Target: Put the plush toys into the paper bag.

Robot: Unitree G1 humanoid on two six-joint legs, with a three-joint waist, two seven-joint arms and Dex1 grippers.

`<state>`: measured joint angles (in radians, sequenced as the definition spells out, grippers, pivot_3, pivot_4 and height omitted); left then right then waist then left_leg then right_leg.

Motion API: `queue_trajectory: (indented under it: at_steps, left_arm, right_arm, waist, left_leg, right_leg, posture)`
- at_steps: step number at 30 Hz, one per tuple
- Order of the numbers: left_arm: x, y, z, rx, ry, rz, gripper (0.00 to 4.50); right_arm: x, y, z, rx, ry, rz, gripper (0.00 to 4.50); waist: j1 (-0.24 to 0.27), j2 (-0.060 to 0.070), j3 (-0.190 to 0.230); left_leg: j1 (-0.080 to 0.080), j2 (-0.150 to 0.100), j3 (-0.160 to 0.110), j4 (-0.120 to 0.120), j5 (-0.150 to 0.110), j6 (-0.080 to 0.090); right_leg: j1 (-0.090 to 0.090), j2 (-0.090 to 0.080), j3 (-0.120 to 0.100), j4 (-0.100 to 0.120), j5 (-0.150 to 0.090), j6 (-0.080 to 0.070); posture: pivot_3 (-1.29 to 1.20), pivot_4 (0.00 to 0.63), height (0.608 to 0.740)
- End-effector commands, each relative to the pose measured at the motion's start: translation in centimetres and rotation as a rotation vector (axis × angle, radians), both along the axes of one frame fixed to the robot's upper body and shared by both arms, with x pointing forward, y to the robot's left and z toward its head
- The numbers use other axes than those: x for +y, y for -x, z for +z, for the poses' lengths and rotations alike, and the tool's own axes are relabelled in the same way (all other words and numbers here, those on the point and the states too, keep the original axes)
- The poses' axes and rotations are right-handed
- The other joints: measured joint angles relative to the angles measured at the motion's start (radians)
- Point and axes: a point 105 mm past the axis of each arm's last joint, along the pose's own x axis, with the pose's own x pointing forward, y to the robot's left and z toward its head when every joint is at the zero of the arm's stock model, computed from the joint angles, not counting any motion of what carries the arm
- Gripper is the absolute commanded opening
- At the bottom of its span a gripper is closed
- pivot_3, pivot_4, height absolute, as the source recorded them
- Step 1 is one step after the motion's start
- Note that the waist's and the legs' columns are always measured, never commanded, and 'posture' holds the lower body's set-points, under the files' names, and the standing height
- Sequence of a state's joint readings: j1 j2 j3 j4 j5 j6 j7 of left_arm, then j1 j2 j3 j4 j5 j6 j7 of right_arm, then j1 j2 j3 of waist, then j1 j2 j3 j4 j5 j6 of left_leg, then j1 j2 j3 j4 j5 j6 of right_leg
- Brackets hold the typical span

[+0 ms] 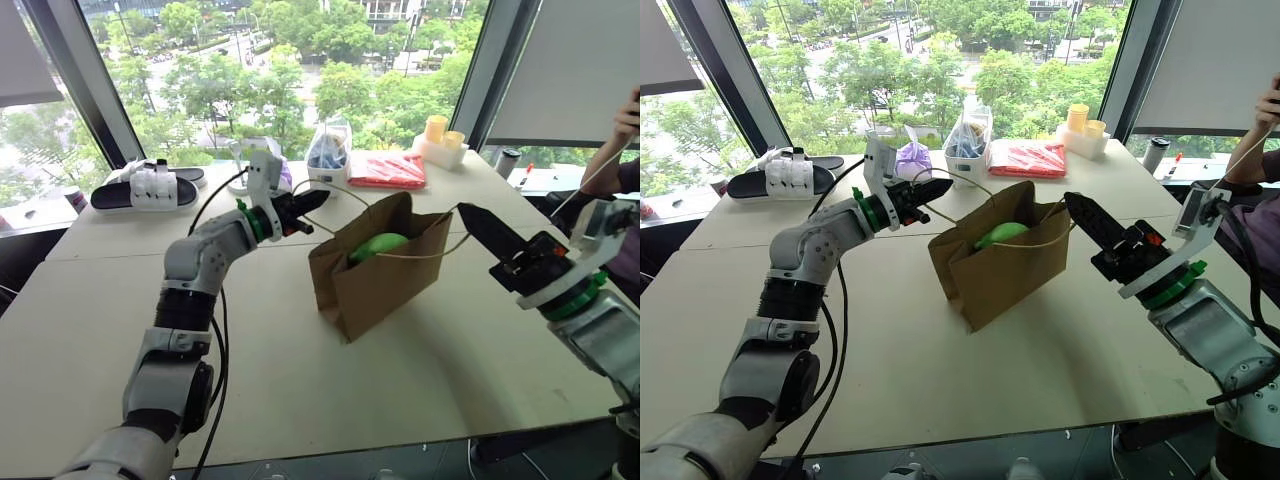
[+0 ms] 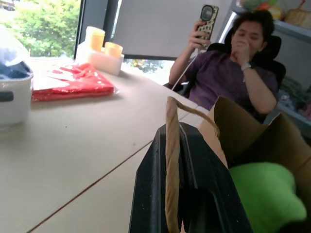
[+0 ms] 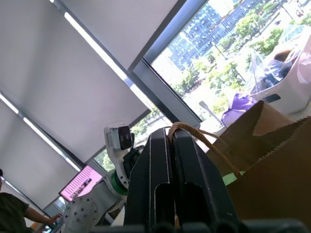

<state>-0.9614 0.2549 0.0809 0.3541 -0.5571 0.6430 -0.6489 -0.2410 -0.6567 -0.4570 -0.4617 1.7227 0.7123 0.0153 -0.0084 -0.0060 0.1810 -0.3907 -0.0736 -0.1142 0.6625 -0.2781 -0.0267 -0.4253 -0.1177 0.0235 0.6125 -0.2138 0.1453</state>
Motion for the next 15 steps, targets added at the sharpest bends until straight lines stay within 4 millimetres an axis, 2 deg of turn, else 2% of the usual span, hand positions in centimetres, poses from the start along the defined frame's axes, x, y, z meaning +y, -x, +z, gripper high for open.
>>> queue_trajectory:
  at_steps: [1, 3, 5, 9, 11, 13, 15]
  left_arm:
    - [-0.9, -0.2, 0.9, -0.038, 0.026, -0.003, 0.00]
    - [-1.1, -0.6, 0.8, -0.030, 0.033, 0.006, 0.56]
    - [-1.3, -1.1, 1.0, -0.020, 0.058, 0.004, 1.31]
    - [-1.4, -1.5, 1.5, -0.022, 0.095, -0.001, 3.30]
    - [-1.3, -1.7, 2.0, -0.022, 0.123, -0.003, 4.35]
    - [-1.2, -1.4, 2.8, -0.037, 0.158, -0.028, 4.50]
    - [-1.0, -0.9, 3.1, -0.041, 0.170, -0.068, 4.50]
  right_arm:
    - [0.3, -0.7, -0.2, 0.001, 0.039, 0.003, 0.03]
    - [0.3, -1.2, -0.6, 0.015, 0.066, -0.006, 0.00]
    - [-0.2, -2.0, -1.3, 0.042, 0.075, -0.044, 0.59]
    - [-0.2, -2.0, -1.4, 0.033, 0.071, -0.041, 2.36]
    - [-0.3, -1.9, -1.0, 0.018, 0.057, -0.039, 3.44]
    - [-0.7, -1.7, -0.5, 0.000, 0.055, -0.056, 4.40]
    - [-0.8, -1.2, -0.2, -0.015, 0.055, -0.040, 4.46]
  waist:
    - [0.001, 0.000, 0.000]
    - [0.000, 0.000, 0.000]
    - [-0.001, 0.000, 0.000]
    - [-0.002, 0.000, 0.000]
    - [-0.002, 0.000, 0.000]
    - [-0.002, 0.000, 0.000]
    - [-0.002, 0.000, 0.000]
  left_leg:
    - [0.000, 0.000, 0.000, 0.000, 0.000, 0.000]
    - [0.000, 0.000, 0.001, 0.000, 0.000, 0.000]
    - [0.000, 0.000, 0.000, 0.001, 0.000, 0.000]
    - [-0.001, 0.000, 0.001, 0.001, 0.000, 0.000]
    - [0.000, 0.000, 0.001, 0.000, 0.000, 0.000]
    - [0.000, 0.000, 0.001, 0.000, 0.000, 0.000]
    - [0.000, 0.000, 0.001, 0.000, 0.000, 0.000]
  right_leg:
    - [0.000, 0.000, 0.000, 0.000, 0.000, 0.000]
    - [0.000, 0.000, 0.000, 0.000, 0.000, 0.000]
    - [0.000, 0.000, 0.000, 0.000, 0.000, 0.000]
    - [0.000, 0.000, 0.000, 0.000, 0.000, 0.000]
    - [-0.001, 0.000, 0.000, 0.000, 0.000, 0.000]
    - [-0.001, 0.000, 0.000, 0.000, 0.000, 0.000]
    - [-0.001, 0.000, 0.000, 0.000, 0.000, 0.000]
  posture:
    - [0.00, 0.150, 0.740]
    - [0.00, 0.150, 0.740]
    - [0.00, 0.150, 0.740]
    - [0.00, 0.150, 0.740]
    - [0.00, 0.150, 0.740]
    - [0.00, 0.150, 0.740]
    - [0.00, 0.150, 0.740]
